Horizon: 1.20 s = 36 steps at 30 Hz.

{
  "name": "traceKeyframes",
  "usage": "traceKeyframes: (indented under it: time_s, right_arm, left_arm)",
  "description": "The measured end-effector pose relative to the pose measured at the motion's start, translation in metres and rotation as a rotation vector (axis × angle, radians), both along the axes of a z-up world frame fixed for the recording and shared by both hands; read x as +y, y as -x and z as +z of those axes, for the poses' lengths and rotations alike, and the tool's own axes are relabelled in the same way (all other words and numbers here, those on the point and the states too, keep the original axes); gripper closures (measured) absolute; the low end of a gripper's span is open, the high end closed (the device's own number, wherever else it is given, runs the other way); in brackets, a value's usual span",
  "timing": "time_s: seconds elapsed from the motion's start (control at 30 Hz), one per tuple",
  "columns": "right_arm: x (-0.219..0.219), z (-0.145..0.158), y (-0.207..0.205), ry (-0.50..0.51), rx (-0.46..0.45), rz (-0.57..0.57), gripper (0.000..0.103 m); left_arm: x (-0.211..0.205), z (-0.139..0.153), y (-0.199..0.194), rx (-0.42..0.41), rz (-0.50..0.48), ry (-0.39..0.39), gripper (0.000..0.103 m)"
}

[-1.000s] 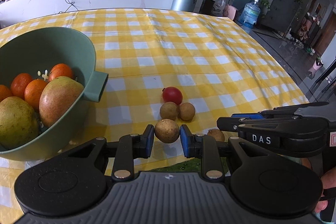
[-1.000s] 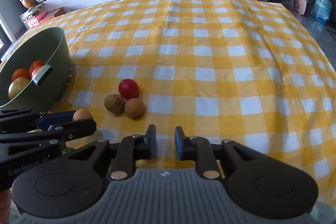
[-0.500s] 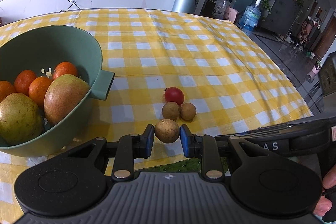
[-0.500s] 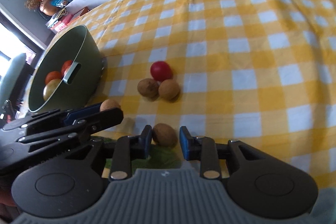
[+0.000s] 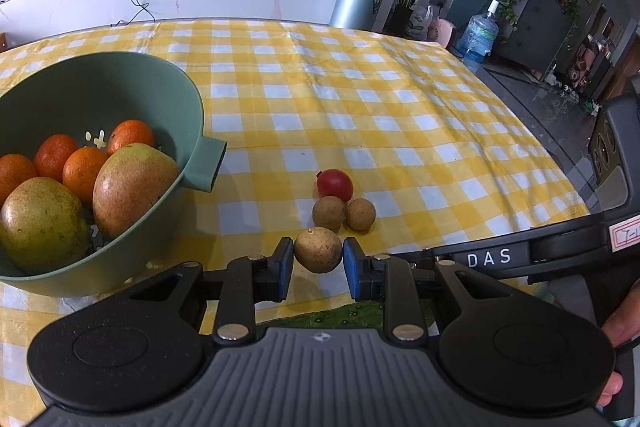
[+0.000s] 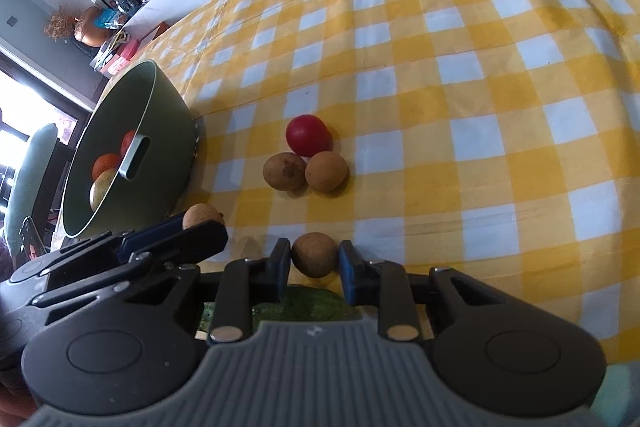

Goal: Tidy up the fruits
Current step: 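Carry both kiwis over the green colander with the left and right grippers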

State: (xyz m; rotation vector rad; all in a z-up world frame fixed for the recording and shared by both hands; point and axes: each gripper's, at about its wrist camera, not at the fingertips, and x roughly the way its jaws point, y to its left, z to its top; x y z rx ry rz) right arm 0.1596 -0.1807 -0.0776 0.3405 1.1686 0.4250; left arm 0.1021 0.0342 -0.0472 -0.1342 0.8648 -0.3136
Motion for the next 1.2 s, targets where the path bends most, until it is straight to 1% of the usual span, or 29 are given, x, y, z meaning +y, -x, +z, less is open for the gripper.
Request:
traceKeyframes:
  time_s: [0.17,0.3,0.43,0.57,0.73,0.87,1.0,1.13,1.2]
  right_arm:
    - [-0.007,0.011,0.008,-0.036,-0.061,-0.023,0.081]
    - [-0.006,0.026,0.017,-0.048,-0.154,-0.019,0.081]
    - [0.006,0.043,0.025,-0.055,-0.234,0.018,0.081]
    - [0.027,0.060,0.028,-0.043,-0.301,0.058,0.081]
    - [0.064,0.082,0.026,-0.028,-0.378,0.138,0.081]
    - [0.099,0.094,0.025,0.026,-0.445,0.209,0.081]
    - [0.128,0.098,0.020,0.069,-0.484,0.264,0.081]
    - [0.150,0.095,0.012,0.119,-0.504,0.303,0.081]
    - [0.158,0.093,0.008,0.136,-0.509,0.318,0.081]
  left_arm:
    - [0.003,0.013,0.006,-0.027,-0.019,0.038,0.073]
    - [0.006,0.030,0.012,-0.075,-0.013,0.043,0.073]
    - [0.020,0.048,0.014,-0.115,0.028,0.060,0.073]
    - [0.041,0.057,0.008,-0.130,0.104,0.081,0.073]
    - [0.068,0.059,0.003,-0.131,0.197,0.101,0.073]
    - [0.091,0.057,-0.002,-0.120,0.269,0.114,0.073]
    - [0.112,0.051,-0.006,-0.098,0.339,0.119,0.073]
    - [0.126,0.045,-0.011,-0.084,0.391,0.111,0.073]
    - [0.134,0.041,-0.011,-0.073,0.412,0.131,0.073]
